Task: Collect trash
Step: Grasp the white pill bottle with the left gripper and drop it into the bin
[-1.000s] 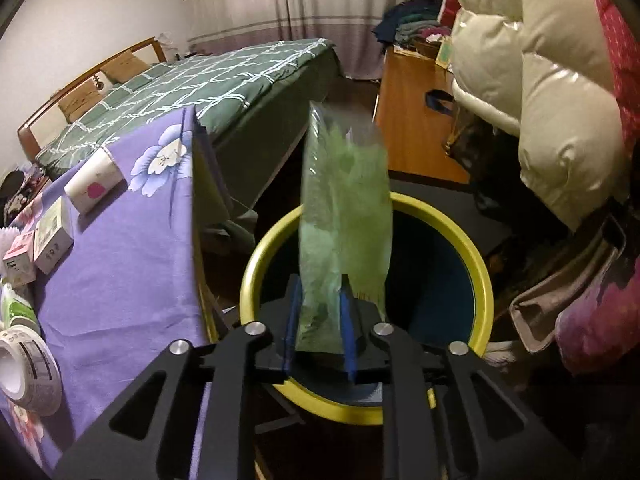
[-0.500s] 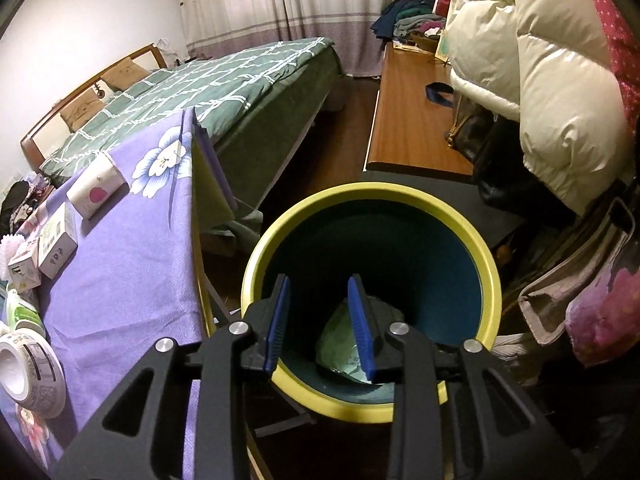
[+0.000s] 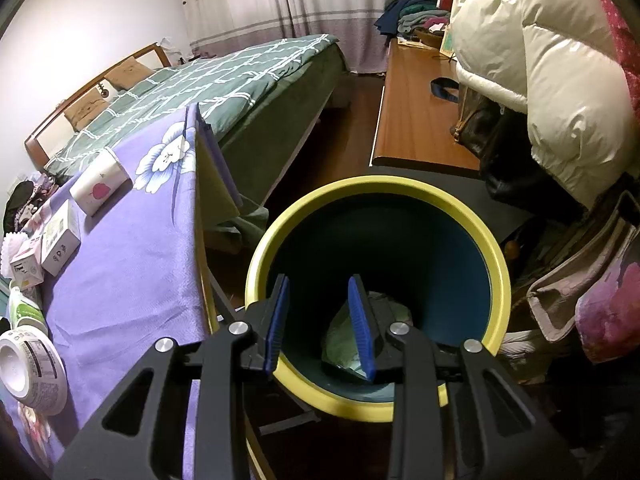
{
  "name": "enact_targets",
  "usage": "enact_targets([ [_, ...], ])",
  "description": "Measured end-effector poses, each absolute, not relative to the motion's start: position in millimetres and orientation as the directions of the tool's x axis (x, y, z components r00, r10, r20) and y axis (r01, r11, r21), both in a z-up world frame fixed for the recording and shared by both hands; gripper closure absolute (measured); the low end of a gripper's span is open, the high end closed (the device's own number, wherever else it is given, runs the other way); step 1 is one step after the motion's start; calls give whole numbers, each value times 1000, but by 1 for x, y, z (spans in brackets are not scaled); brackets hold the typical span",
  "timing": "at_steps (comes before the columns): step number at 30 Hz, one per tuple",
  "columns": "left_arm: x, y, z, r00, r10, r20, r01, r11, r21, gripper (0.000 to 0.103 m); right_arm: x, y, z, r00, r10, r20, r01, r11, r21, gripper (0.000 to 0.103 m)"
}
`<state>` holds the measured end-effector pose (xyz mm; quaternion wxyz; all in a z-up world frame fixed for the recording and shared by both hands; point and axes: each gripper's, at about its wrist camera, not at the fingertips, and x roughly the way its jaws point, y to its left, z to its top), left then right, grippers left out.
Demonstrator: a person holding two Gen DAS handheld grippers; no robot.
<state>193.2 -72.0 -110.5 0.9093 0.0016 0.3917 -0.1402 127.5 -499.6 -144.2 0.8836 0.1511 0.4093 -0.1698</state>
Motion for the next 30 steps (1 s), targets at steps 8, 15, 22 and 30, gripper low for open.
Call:
enact_targets([
  [8, 180, -75, -83, 692, -242, -680, 260, 962, -77, 56, 120, -505, -141, 622, -173, -764, 427, 893, 145, 73],
  [15, 162, -103, -36, 731, -280, -622, 326, 944, -42, 56, 98, -522, -129, 648, -200, -734, 453, 877, 161, 73],
  [22, 148, -168, 0, 708, -405, -578, 471, 881, -41, 56, 72, -546, -128, 654, -234, -719, 492, 853, 171, 73],
  [30, 143, -283, -6, 565, -557, -609, 653, 753, -82, 56, 50, -570, -134, 647, -243, -723, 517, 837, 180, 73],
])
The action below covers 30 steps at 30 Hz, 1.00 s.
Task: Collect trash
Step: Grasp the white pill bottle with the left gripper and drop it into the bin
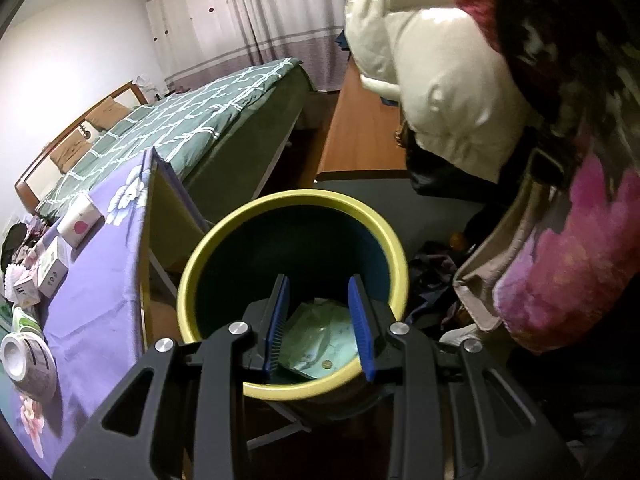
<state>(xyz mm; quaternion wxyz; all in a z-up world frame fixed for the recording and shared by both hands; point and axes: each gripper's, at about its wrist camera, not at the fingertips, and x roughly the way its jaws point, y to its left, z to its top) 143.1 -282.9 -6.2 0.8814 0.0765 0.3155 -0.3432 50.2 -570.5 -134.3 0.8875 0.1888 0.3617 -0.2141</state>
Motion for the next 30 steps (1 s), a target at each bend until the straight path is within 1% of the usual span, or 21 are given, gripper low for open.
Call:
enact_targets([
  [5, 144, -352, -29, 459, -603, -652, 726, 678, -115, 56, 43, -579, -136, 654, -236, -719, 513, 837, 192, 73],
  [10, 144, -408, -54, 396, -619, -678, 772, 624, -119, 56, 37, -586, -143, 652, -235, -720, 520, 830, 199, 73],
  [17, 151, -468, -89, 341, -600, -724, 791, 599, -123, 55, 30, -593, -149, 641, -248, -726, 541, 818, 198, 73],
  [19, 158, -481, -99, 332, -583, -742, 784, 608, -127, 55, 28, -595, -148, 642, -254, -724, 546, 814, 198, 69],
  [20, 160, -483, -102, 329, -577, -748, 779, 613, -130, 52, 27, -594, -148, 642, -260, -722, 549, 813, 195, 68],
  [21, 162, -487, -105, 330, -570, -753, 774, 620, -131, 32, 27, -594, -148, 641, -265, -720, 551, 812, 192, 66],
  [22, 163, -488, -107, 343, -564, -751, 764, 633, -127, 23, 26, -595, -148, 641, -266, -720, 552, 812, 191, 66],
  [25, 162, -481, -100, 370, -568, -735, 753, 647, -119, 23, 25, -595, -148, 641, -264, -720, 550, 813, 191, 66],
  [28, 158, -460, -79, 399, -587, -705, 740, 660, -130, 22, 27, -592, -149, 645, -255, -721, 540, 819, 194, 66],
  [29, 156, -449, -70, 414, -593, -691, 734, 666, -133, 22, 27, -591, -148, 646, -253, -721, 537, 821, 194, 66],
  [30, 155, -439, -63, 428, -597, -678, 727, 673, -133, 19, 29, -588, -148, 647, -248, -721, 530, 826, 192, 66],
])
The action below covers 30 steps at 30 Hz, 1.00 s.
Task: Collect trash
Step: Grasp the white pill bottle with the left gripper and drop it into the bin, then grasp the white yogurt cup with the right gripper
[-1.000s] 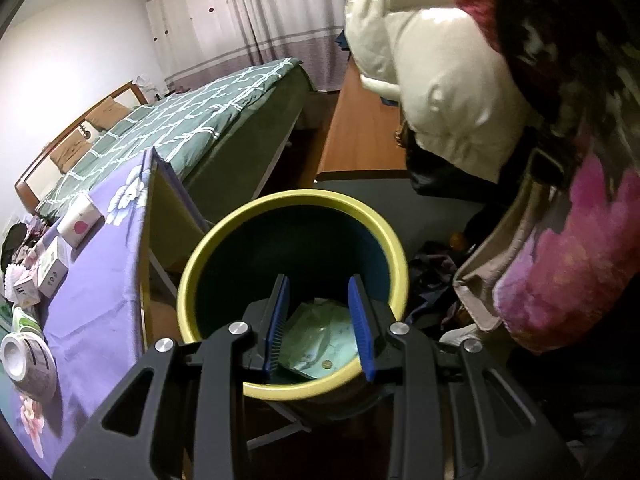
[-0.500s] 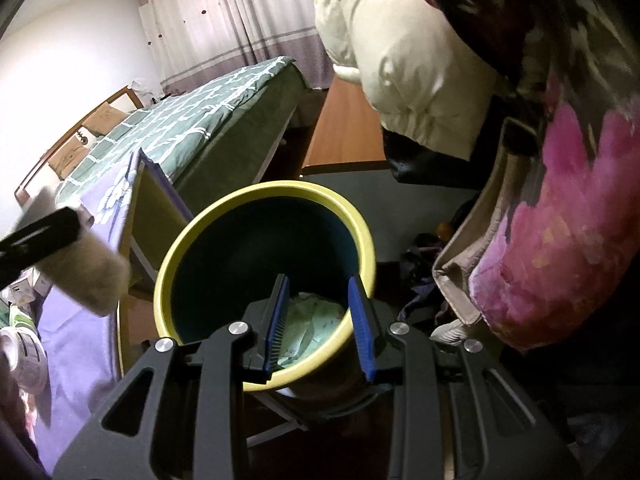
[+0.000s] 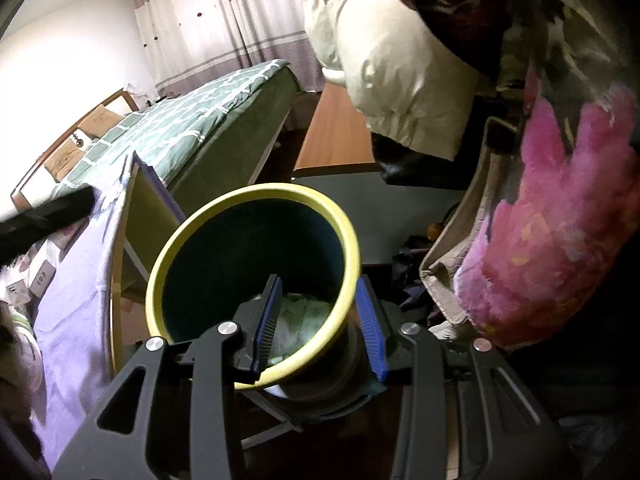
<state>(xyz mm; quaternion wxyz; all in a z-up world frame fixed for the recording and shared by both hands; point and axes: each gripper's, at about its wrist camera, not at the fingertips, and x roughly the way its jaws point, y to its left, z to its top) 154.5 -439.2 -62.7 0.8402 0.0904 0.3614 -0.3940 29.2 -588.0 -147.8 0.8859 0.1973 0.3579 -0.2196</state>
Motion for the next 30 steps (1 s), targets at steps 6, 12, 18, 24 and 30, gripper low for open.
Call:
enact_targets([
  [6, 145, -355, -23, 555, -561, -615, 651, 753, -99, 10, 44, -563, -141, 665, -209, -717, 474, 860, 189, 65],
  [12, 148, -248, -8, 676, -451, -582, 490, 866, -102, 10, 64, -515, -132, 688, -141, -712, 369, 913, 176, 64],
  [18, 146, -142, -1, 786, -294, -543, 293, 952, -91, 8, 87, -450, -127, 695, -59, -717, 235, 961, 148, 64],
  [24, 137, -68, -6, 823, -186, -536, 169, 982, -82, 7, 109, -382, -124, 690, 68, -721, 68, 985, 158, 64],
  [30, 133, -28, -18, 829, -132, -543, 94, 991, -97, 7, 127, -327, -103, 704, 137, -696, -43, 988, 151, 64],
])
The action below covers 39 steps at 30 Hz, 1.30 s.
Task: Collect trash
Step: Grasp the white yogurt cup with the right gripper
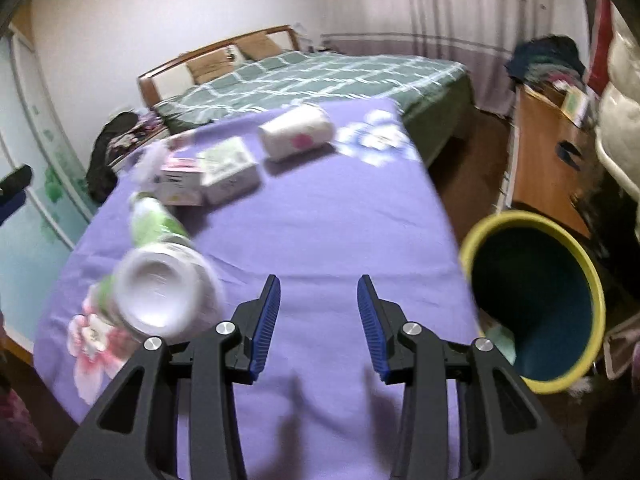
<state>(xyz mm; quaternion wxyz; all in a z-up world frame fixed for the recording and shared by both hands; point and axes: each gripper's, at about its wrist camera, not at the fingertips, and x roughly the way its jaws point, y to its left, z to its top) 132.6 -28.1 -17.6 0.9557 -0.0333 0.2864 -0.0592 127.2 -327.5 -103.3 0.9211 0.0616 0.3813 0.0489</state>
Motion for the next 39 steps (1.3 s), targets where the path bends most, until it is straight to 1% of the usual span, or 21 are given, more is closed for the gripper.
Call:
enact_targets([
  [4, 130, -4, -22, 836, -92, -541, 50, 994, -92, 7, 137, -299, -95, 707, 179, -684, -101, 983, 153, 64],
  [9, 129, 15, -27, 830, -85, -551, 29, 993, -110, 7, 144, -270, -87, 698, 223, -680, -150, 975, 166, 64],
  [14, 132, 19, -30, 826, -89, -557, 24, 992, -124, 7, 136, -262, -86, 684, 288, -671, -181, 957, 226, 51],
  [16, 133, 17, -31, 823, -96, -559, 30, 992, -126, 7, 133, -260, -87, 675, 310, -670, -191, 950, 247, 43],
  [21, 132, 9, -30, 822, -107, -560, 45, 991, -123, 7, 129, -247, -97, 642, 332, -691, -221, 943, 248, 36],
  [26, 129, -2, -28, 822, -116, -558, 66, 992, -108, 7, 131, -242, -111, 612, 341, -714, -222, 940, 259, 32],
  [27, 128, -4, -28, 822, -117, -557, 69, 992, -106, 7, 131, -242, -112, 609, 344, -715, -222, 939, 262, 30],
  [28, 128, -7, -28, 822, -120, -556, 74, 992, -104, 7, 131, -242, -113, 606, 342, -718, -222, 940, 260, 26],
  [29, 127, -8, -27, 822, -122, -556, 77, 992, -104, 7, 132, -242, -115, 601, 336, -725, -224, 942, 251, 23],
  [30, 127, -9, -27, 822, -124, -556, 80, 991, -103, 7, 132, -241, -116, 598, 341, -726, -228, 940, 254, 22],
  [32, 127, -13, -28, 818, -130, -560, 88, 991, -100, 7, 131, -243, -118, 594, 358, -720, -232, 934, 272, 24],
  [33, 127, -14, -28, 817, -131, -562, 91, 991, -99, 7, 131, -245, -117, 593, 376, -712, -236, 927, 292, 30],
  [36, 126, -21, -30, 811, -139, -568, 104, 990, -94, 7, 128, -248, -113, 616, 345, -708, -224, 938, 263, 31],
  [39, 126, -27, -32, 806, -146, -574, 116, 989, -89, 7, 124, -257, -106, 637, 345, -689, -211, 938, 275, 31],
])
